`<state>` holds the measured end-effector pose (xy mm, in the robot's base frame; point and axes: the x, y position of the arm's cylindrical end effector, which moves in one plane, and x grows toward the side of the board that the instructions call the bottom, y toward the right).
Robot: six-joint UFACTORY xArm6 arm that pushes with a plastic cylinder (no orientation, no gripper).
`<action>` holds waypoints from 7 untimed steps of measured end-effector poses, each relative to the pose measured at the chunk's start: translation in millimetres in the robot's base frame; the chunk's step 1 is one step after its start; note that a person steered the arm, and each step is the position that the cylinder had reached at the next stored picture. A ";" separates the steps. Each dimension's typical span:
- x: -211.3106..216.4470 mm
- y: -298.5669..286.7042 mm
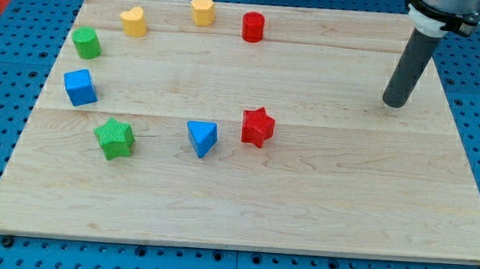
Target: Move blue cube into blue triangle
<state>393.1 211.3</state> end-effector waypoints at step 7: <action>-18.9 -193.7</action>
<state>374.2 17.6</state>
